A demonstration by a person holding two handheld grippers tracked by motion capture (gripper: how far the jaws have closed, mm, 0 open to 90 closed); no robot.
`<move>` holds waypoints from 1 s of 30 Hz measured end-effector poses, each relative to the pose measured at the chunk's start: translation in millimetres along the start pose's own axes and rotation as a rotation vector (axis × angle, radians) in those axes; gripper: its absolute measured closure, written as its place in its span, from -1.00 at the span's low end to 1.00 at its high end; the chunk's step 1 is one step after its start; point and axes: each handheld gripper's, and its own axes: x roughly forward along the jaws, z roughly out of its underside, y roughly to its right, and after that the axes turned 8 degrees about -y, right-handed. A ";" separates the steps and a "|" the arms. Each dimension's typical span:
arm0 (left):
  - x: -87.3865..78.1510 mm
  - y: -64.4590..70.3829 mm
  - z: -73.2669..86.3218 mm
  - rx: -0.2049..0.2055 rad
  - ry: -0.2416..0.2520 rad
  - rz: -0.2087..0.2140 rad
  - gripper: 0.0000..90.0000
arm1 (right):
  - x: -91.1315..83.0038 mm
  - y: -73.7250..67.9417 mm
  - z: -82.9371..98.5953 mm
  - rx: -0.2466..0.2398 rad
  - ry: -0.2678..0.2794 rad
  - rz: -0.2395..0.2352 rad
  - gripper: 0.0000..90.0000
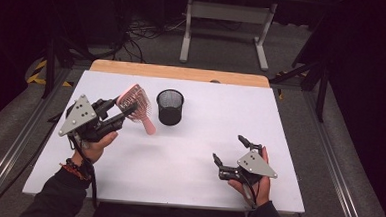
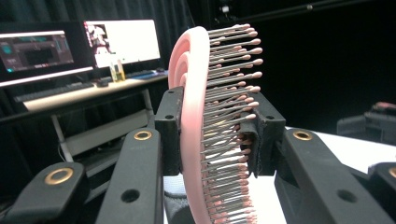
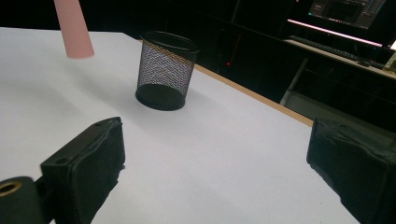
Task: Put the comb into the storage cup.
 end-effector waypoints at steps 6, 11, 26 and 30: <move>-0.9 -7.1 -14.7 0.014 0.008 -0.021 0.42 | 1.5 -1.6 0.4 -0.017 -0.014 0.010 -0.88; 0.8 -10.4 -22.5 0.028 0.007 -0.026 0.42 | 2.3 -2.0 0.7 -0.017 -0.015 0.009 -0.87; 15.1 -20.7 -32.7 0.028 -0.004 -0.019 0.42 | 2.9 -3.2 1.0 -0.023 -0.016 -0.001 -0.85; 17.9 -24.4 -37.5 0.024 -0.006 -0.024 0.42 | 2.9 -3.5 0.7 -0.026 -0.016 -0.002 -0.85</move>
